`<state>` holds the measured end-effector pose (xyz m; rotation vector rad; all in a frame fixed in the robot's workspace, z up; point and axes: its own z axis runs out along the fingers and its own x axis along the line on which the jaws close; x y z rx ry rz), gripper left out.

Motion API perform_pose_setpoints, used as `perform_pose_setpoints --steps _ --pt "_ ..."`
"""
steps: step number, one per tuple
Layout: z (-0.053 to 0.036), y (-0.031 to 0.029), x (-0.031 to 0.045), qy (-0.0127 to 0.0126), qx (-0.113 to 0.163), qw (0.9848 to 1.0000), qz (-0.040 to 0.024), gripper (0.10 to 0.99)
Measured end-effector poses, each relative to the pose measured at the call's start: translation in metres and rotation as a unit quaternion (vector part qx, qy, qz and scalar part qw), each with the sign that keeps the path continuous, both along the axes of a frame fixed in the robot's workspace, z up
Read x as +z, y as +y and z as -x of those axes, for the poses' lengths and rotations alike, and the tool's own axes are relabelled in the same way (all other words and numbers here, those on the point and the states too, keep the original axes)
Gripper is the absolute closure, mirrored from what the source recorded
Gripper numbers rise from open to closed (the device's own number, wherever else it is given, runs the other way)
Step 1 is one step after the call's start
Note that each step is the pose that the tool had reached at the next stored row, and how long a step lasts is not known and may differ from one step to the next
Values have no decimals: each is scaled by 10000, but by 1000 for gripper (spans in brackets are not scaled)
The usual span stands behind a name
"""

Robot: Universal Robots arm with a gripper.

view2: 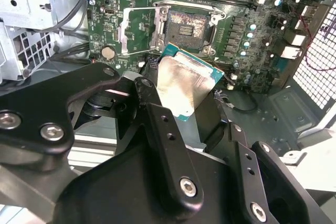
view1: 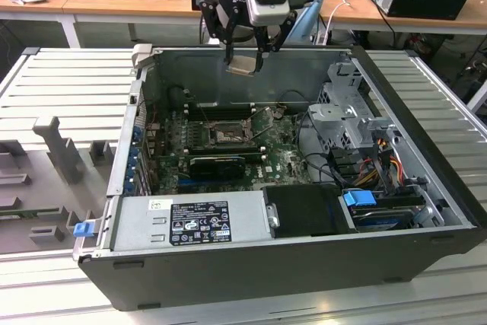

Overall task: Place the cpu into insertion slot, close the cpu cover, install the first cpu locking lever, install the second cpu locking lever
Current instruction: 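Place the cpu into insertion slot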

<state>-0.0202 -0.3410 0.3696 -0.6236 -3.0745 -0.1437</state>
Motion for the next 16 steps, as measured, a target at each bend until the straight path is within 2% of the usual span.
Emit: perform_pose_setpoints --steps 16 --pt "0 0 0 0 -397 9992 0 561"
